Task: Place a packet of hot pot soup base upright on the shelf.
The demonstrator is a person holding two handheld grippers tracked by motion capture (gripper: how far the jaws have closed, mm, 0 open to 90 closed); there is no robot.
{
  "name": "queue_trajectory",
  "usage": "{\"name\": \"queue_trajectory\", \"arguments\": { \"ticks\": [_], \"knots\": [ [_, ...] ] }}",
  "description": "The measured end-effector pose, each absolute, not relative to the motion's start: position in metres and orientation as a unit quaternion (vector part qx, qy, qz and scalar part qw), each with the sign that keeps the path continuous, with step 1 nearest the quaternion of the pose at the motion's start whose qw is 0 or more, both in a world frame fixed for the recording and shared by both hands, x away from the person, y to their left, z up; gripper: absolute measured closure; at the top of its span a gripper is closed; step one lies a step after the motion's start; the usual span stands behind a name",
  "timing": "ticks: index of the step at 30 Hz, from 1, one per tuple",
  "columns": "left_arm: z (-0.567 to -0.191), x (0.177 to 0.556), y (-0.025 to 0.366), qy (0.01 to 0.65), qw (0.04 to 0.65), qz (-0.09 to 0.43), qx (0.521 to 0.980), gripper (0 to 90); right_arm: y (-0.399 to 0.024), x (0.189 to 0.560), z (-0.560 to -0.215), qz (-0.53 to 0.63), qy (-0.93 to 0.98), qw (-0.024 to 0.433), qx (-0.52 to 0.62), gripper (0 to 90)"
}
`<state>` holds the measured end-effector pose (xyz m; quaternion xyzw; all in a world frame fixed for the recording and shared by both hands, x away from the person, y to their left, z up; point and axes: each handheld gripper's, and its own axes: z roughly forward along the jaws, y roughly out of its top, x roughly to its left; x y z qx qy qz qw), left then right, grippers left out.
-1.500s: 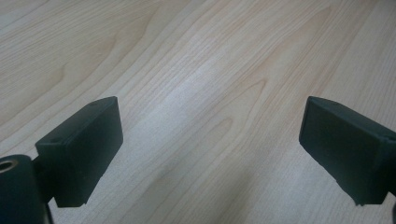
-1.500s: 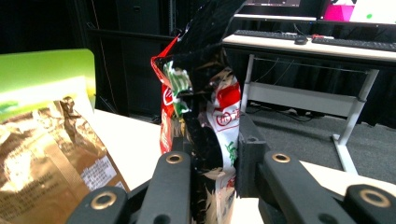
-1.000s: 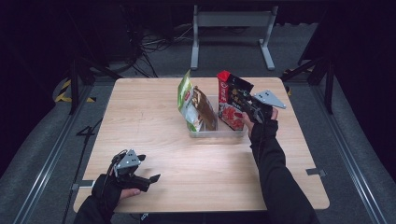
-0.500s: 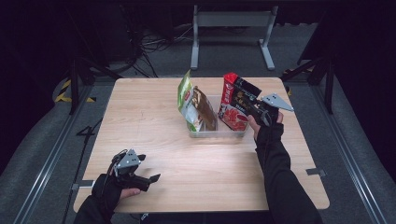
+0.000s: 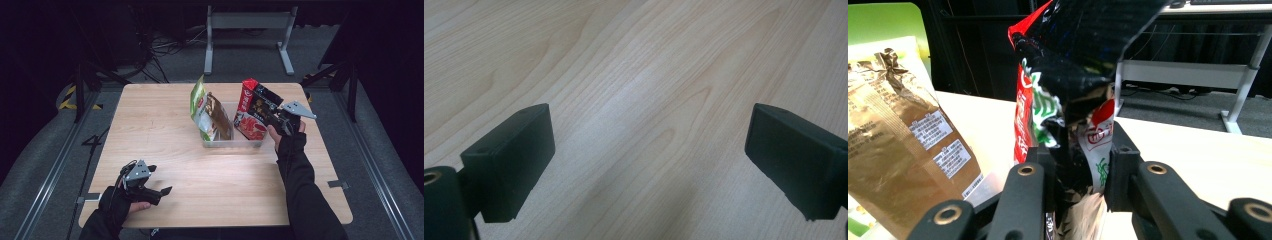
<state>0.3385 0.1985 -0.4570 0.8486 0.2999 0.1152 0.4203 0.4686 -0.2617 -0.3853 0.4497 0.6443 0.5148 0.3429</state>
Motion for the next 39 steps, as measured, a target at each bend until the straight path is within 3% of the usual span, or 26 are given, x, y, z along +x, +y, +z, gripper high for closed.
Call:
{"name": "queue_trajectory", "arguments": {
  "ticks": [11, 39],
  "knots": [
    [-0.457, 0.338, 0.198, 0.297, 0.415, 0.116, 0.852, 6.6, -0.262, 0.467, -0.383, 0.5, 0.668, 0.333, 0.439, 64.4],
    [-0.455, 0.337, 0.2, 0.302, 0.413, 0.126, 0.85, 6.6, -0.265, 0.455, -0.374, 0.477, 0.702, 0.328, 0.415, 58.3]
  ]
}}
